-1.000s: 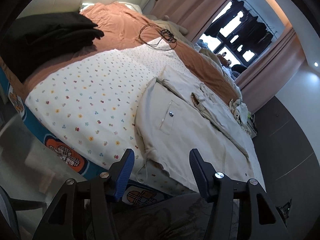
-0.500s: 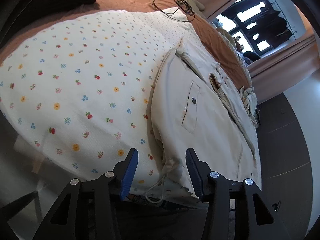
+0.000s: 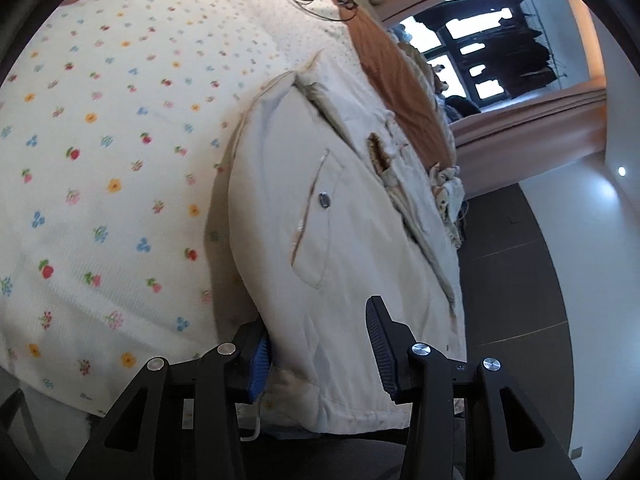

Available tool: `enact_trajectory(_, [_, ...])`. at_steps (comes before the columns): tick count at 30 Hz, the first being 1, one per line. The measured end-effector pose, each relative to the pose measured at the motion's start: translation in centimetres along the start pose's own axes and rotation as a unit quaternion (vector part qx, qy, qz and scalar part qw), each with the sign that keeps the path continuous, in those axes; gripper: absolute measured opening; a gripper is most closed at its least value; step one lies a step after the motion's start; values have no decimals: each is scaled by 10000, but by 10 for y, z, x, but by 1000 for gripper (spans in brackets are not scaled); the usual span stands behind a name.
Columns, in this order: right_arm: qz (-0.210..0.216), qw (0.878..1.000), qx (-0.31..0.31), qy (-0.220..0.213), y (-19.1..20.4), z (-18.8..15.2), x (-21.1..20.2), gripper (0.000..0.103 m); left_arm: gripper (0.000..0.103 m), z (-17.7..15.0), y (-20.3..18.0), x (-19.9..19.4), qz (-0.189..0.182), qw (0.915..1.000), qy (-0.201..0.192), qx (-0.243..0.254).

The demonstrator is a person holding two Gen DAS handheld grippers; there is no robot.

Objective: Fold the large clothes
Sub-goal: 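Lift the hem with both grippers and fold it toward the collar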

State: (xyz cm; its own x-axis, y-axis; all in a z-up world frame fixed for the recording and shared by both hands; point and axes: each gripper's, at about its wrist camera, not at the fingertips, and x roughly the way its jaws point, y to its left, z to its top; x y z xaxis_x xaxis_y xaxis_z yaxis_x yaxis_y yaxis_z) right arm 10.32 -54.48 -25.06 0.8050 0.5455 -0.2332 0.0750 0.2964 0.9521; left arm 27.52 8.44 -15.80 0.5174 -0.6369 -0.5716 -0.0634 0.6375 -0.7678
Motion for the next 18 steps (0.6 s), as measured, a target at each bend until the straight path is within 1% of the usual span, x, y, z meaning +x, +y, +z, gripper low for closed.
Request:
enact_trajectory(1, [-84,10000,-49,13,2,2,-1,72,45,1,-3,0,-18,10000,11,45])
enact_trajectory(3, [-391,9992,-106,70,2,5,-1,72,45,3,-6,2,109,9999,76,99])
enact_trajectory(7, [-909,9953,-9,345,-10,4,4,72,45,3,4,13,381,9990,216,-47])
enact_trajectory(9, [-960,9942,15,481,-13,-1,9,72,45,1,10,20,478,9983,331,-88])
enact_trajectory(12, [-892,9948,-47,488,-9,-5,15,72,45,4,14,28,387,9986,332,-132])
enact_trajectory(13, [-902,9947,-87,489,-7,-5,19,72,44,6,13,31,407,9984,362,-137])
enact_trajectory(15, [-920,9944,-200,473,-3,-5,29,72,36,10,9,38,526,9974,485,-55])
enact_trajectory(16, [-935,9941,-245,493,-1,-5,34,71,35,11,6,41,620,9966,544,0])
enact_trajectory(17, [-959,9938,-269,493,0,-2,39,62,32,12,3,43,701,9958,593,68])
enact_trajectory(18, [-1015,9932,-256,501,1,-2,44,54,25,12,-1,44,791,9948,624,161])
